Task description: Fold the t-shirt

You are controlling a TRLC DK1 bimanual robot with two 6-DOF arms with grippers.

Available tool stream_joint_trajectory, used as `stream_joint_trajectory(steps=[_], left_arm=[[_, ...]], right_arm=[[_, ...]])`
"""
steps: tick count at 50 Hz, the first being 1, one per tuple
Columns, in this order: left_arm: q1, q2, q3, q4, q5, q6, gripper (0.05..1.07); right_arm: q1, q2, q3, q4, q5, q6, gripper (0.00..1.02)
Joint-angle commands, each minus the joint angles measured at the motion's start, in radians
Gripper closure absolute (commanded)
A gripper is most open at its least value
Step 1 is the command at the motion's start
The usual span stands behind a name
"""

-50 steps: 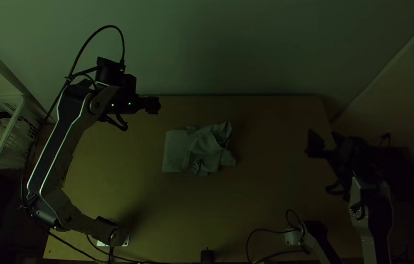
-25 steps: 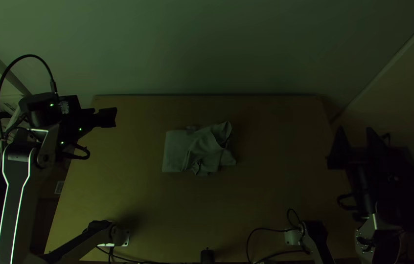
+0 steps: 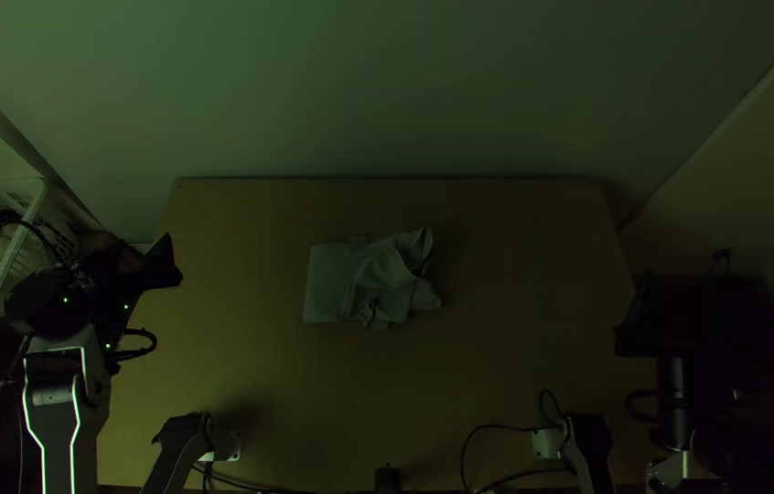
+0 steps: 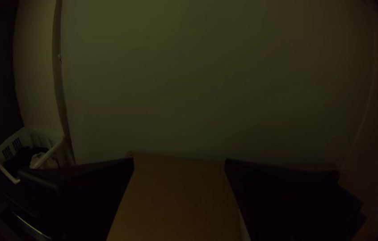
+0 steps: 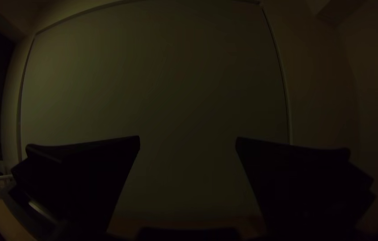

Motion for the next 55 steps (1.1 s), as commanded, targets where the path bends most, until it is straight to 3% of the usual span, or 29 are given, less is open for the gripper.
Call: stream_joint_trajectory(steps=[1, 13, 33, 38, 55], left_arm=[[0.042, -0.110, -0.115, 0.082, -0.003, 0.027, 0.09], [0.088, -0.265, -0.317, 0.214, -0.003, 0.029, 0.09], [0.103, -0.507, -0.647, 0.361, -0.002, 0.030, 0.09], [0.103, -0.540, -0.707, 0.358, -0.002, 0.027, 0.09], [0.091, -0.628, -0.929, 0.513, 0.000, 0.006, 0.09]], right_arm=[[-0.006, -0.019, -0.032, 0.029, 0.009, -0.024, 0.04], [0.000, -0.062, -0.140, 0.170, 0.007, -0.042, 0.04], [0.003, -0.141, -0.333, 0.266, 0.007, -0.039, 0.04], [0.005, -0.151, -0.379, 0.266, 0.007, -0.005, 0.04], [0.014, -0.200, -0.609, 0.355, 0.012, 0.016, 0.04]])
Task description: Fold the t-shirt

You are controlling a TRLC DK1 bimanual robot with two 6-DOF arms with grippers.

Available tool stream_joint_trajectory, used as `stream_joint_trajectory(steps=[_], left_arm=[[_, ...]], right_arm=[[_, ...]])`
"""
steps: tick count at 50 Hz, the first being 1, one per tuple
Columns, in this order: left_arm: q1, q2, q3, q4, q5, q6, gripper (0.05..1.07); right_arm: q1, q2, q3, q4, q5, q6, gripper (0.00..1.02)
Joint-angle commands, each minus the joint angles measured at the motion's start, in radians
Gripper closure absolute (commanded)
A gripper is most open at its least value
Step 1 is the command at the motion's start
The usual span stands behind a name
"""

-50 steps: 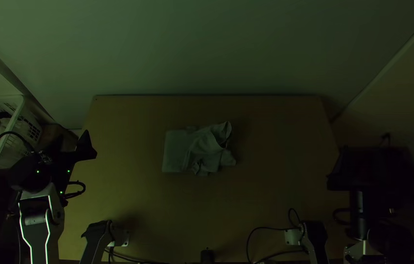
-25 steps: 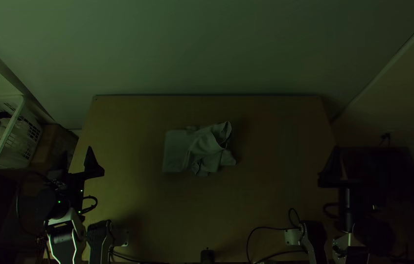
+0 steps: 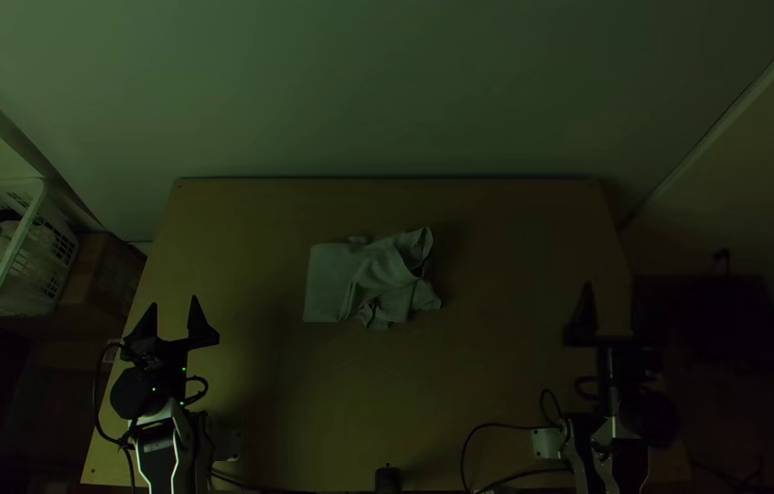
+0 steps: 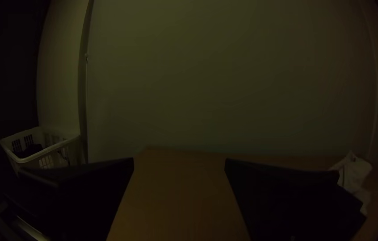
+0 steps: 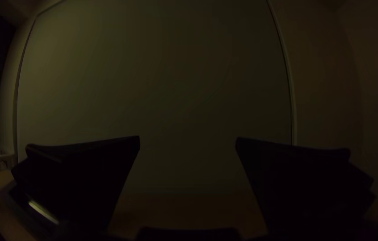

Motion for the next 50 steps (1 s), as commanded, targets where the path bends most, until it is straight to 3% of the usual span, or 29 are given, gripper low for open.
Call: stream_joint_trajectory(steps=[1, 12, 18, 24, 33, 50], left_arm=[[-0.006, -0.009, -0.056, 0.074, 0.000, -0.008, 0.09], [-0.032, -0.009, -0.122, 0.052, 0.009, 0.017, 0.09], [-0.028, -0.009, -0.120, 0.049, 0.005, 0.021, 0.09], [-0.016, -0.007, -0.120, 0.045, 0.000, 0.043, 0.09], [-0.016, -0.007, -0.120, 0.045, -0.001, 0.041, 0.09], [-0.016, -0.007, -0.120, 0.045, -0.001, 0.041, 0.09]], right_arm=[[0.011, -0.018, -0.058, 0.026, 0.015, 0.027, 0.04], [0.003, -0.018, -0.170, 0.015, 0.017, 0.071, 0.04], [0.006, -0.018, -0.190, -0.052, 0.017, 0.113, 0.04], [0.009, -0.016, -0.187, -0.196, 0.018, 0.116, 0.04], [-0.003, -0.016, -0.185, -0.202, 0.026, 0.065, 0.04], [0.000, -0.016, -0.185, -0.202, 0.026, 0.065, 0.04]])
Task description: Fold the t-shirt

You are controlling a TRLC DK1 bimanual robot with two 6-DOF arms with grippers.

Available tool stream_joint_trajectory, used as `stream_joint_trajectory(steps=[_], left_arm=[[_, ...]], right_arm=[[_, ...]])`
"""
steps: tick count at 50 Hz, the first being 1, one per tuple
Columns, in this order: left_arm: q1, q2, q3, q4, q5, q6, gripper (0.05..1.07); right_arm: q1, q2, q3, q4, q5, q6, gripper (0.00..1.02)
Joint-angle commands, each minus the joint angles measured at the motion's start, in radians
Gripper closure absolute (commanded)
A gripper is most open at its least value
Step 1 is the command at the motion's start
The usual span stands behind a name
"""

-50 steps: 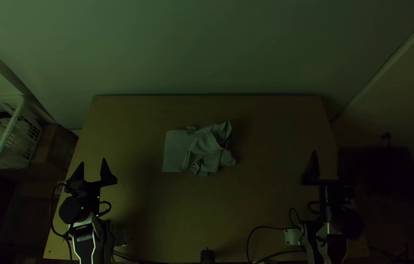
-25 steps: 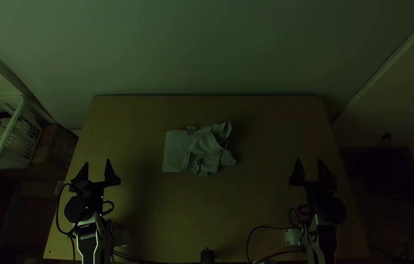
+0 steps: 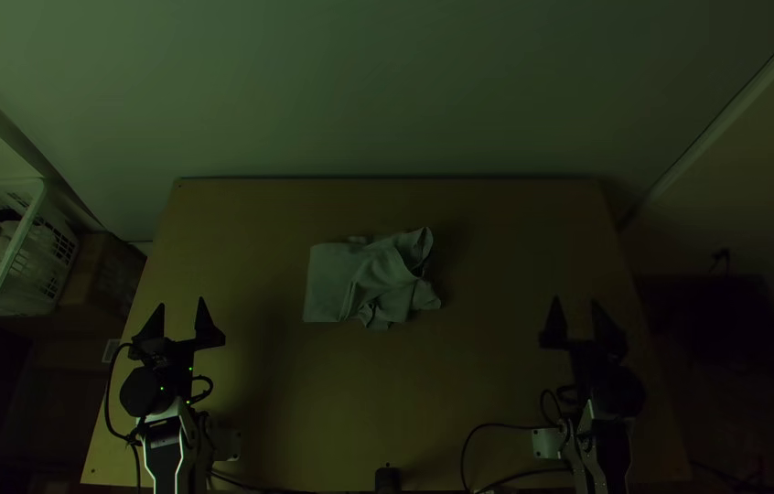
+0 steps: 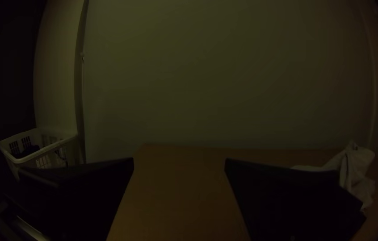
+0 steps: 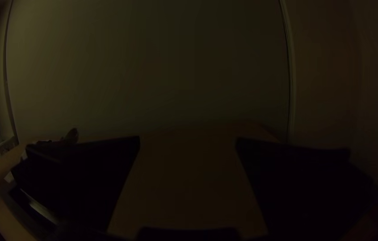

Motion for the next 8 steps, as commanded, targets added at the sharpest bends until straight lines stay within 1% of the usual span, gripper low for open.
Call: stream_joint_trajectory(steps=[1, 8], left_arm=[[0.004, -0.006, -0.047, -0.022, -0.001, 0.018, 0.09], [0.006, -0.006, -0.047, -0.022, -0.001, 0.018, 0.09]], right_arm=[[0.000, -0.004, -0.014, -0.017, 0.005, -0.009, 0.04], [0.000, -0.004, -0.014, -0.017, 0.007, -0.009, 0.04]])
